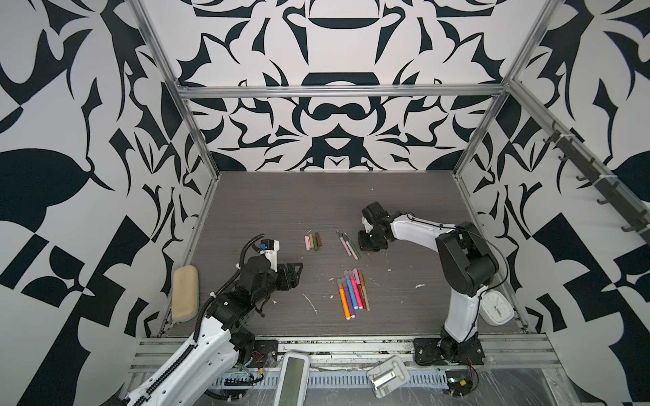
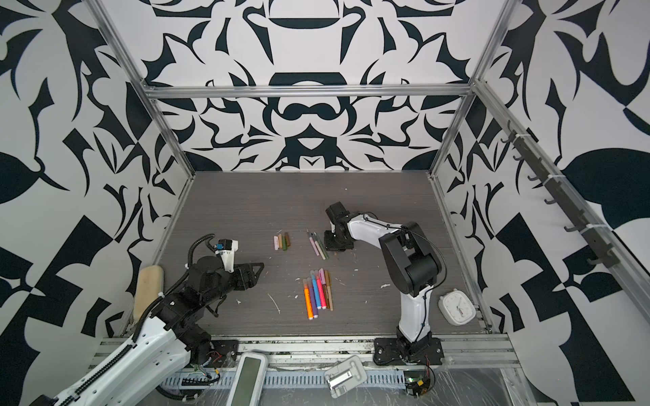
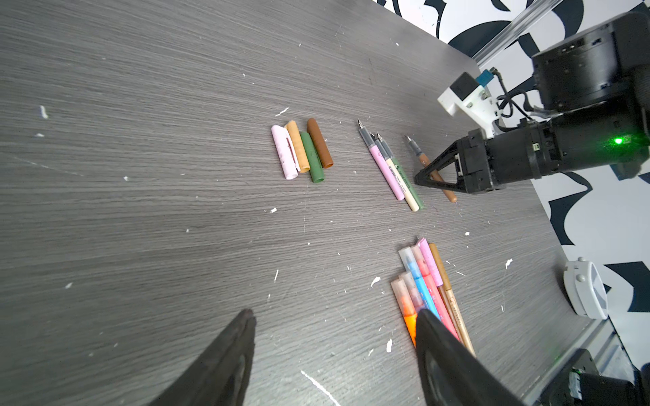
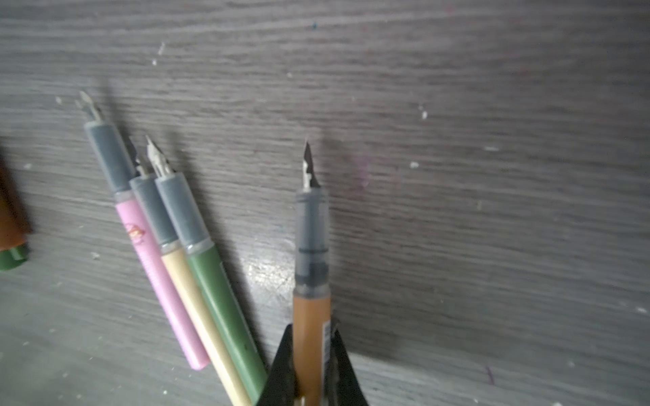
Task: Open the pen caps
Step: 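Withdraw the left gripper while the right gripper carries the uncapped pen toward the pens, then lower the brown-bodied pen beside the uncapped pens with the right gripper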
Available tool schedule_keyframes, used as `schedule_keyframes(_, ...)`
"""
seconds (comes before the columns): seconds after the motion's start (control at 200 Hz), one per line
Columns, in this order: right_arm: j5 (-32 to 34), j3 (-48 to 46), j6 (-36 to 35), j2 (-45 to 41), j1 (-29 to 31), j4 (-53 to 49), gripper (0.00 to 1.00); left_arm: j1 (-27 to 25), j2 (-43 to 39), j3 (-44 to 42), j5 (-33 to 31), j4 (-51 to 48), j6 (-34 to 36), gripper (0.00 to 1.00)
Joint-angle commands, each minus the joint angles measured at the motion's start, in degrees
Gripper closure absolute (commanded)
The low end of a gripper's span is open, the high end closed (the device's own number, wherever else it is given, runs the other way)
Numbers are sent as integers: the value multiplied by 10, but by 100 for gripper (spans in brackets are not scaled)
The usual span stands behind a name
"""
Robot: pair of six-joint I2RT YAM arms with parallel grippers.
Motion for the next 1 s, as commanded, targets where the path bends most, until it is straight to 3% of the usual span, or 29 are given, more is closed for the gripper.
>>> schedule_keyframes(0.0,70,18,-1,28,-6,-35,91,-1,-3,-9,-13,8,0,26)
schedule_keyframes(0.13,74,20,-5,30,-6,-40,72,-1,-1,-8,-14,8,-1,26)
schedule_keyframes(0.405,68,10,-12,11,-2,-24,50,-2,-1,-9,-12,7,-2,26)
schedule_keyframes(0.615,128,33,-33,-19,61,-18,24,-1,2,-8,-13,7,-2,26)
schedule_keyframes(0.755,215,100,-40,24,112,-75,20,-1,0,-9,-13,6,-2,27)
schedule_keyframes(0.995,266,147,10,47,141,-113,20,-1,-9,-11,-12,4,-2,27)
